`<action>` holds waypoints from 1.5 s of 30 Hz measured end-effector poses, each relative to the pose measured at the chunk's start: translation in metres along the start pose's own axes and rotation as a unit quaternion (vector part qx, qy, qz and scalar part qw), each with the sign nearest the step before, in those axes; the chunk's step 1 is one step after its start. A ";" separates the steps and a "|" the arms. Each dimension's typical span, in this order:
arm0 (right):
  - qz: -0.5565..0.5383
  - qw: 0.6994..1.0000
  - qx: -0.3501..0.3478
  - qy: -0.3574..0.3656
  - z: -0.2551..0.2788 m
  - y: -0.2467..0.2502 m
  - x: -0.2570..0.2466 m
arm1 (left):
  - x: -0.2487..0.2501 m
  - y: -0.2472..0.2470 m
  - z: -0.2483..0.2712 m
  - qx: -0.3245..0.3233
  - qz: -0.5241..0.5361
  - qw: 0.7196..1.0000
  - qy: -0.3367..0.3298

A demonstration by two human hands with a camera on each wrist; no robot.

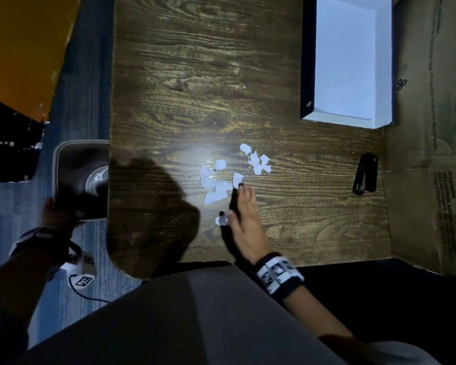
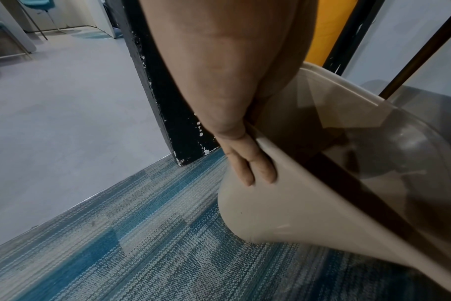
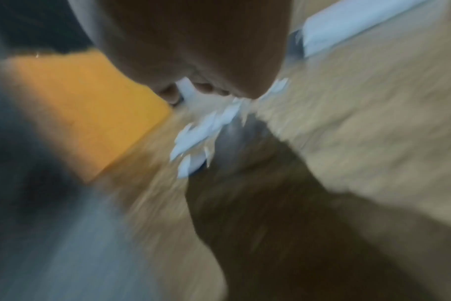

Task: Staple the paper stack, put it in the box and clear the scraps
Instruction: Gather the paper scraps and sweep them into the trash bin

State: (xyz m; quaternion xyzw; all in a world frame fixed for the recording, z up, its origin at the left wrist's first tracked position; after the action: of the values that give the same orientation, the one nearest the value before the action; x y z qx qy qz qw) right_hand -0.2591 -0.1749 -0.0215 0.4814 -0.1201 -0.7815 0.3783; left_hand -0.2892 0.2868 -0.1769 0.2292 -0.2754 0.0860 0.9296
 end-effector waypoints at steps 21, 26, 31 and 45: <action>-0.430 0.878 -0.208 -0.026 -0.092 0.004 -0.021 | 0.015 -0.007 0.026 0.034 -0.024 0.998 -0.042; -0.361 0.855 -0.363 -0.084 -0.056 -0.022 -0.012 | 0.021 -0.001 0.016 -0.008 -0.090 0.996 -0.027; -0.356 0.894 -0.253 -0.103 -0.058 -0.020 -0.007 | -0.005 0.014 -0.016 0.061 -0.058 0.996 -0.043; 0.025 0.982 0.184 -0.047 -0.102 0.139 0.000 | 0.054 -0.012 0.051 0.028 -0.035 0.998 -0.040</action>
State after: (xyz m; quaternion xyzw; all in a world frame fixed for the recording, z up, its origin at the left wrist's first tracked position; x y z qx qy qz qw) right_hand -0.1071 -0.2521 0.0031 0.5028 -0.2911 -0.7580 0.2964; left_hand -0.2645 0.2544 -0.1136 0.2677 -0.3016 0.0520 0.9136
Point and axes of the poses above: each hand's wrist, its own z-axis away from the middle knuckle, its own y-axis out of the back of the hand, x = y × z, the point moved 6 cm from there along -z, towards the middle knuckle, and after that the axes turned 7 degrees about -x, right-handed, at the moved point
